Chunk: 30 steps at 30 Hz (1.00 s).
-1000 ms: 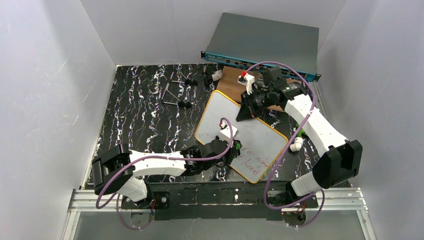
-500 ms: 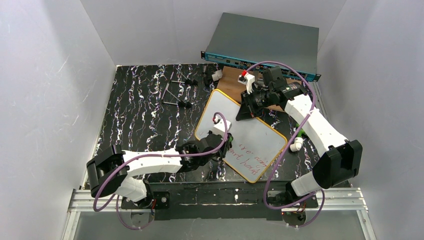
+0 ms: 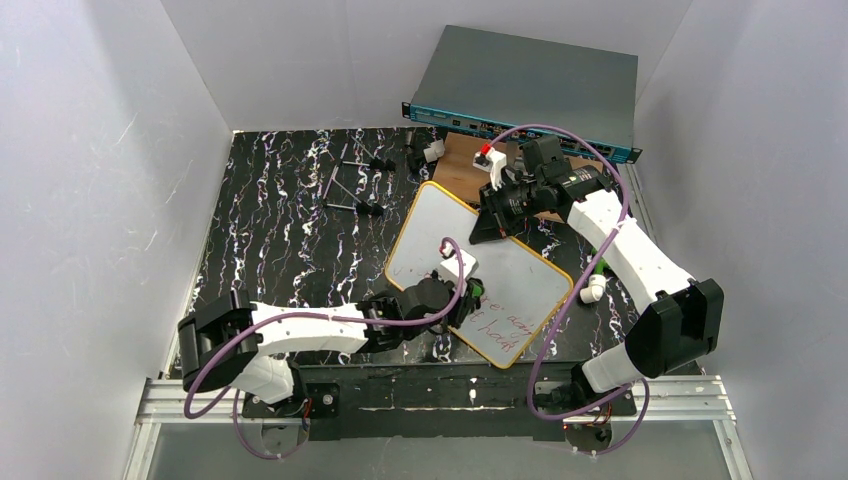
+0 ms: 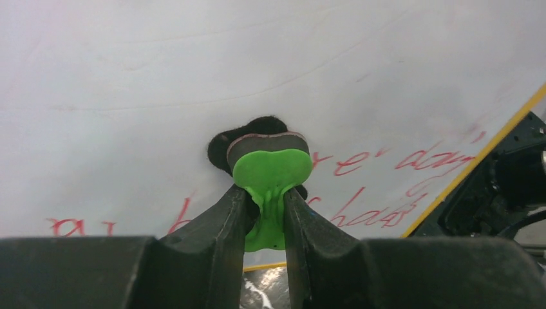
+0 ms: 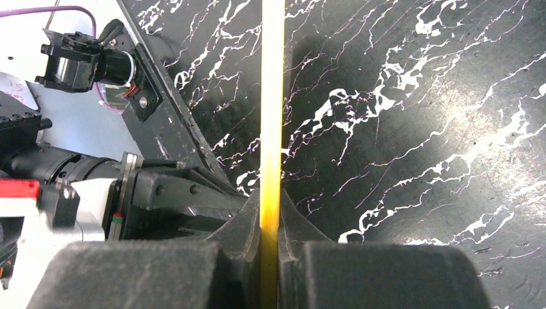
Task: Erase the whiteboard
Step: Erase the whiteboard at the center of the board.
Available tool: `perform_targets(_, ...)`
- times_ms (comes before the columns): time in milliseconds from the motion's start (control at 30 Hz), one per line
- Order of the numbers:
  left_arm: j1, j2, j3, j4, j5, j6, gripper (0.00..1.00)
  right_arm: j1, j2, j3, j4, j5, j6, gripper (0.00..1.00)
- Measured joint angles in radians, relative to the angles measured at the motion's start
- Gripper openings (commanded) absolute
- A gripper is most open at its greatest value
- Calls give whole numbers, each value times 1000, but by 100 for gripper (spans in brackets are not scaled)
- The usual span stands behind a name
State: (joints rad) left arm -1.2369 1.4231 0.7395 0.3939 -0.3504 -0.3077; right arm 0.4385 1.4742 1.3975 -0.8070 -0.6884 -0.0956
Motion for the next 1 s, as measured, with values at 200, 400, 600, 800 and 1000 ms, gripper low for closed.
perform_targets(200,68,-64,-41,-25,-18,-37,0,0,0,0,5,0,4,1)
perform_targets(400,82,-85,-41,-35,-19,-27,0,1,0,-1,3,-3,3,1)
perform_targets(600,13,-18,14,-45,-13,23,0,0,0,-1,-5,5,3,1)
perform_targets(800,-40,42,60,-54,-28,39,0,-2,0,-2,-14,17,3,1)
perform_targets(1000,-35,31,60,-77,-61,24,0,-1,0,-3,-8,12,4,1)
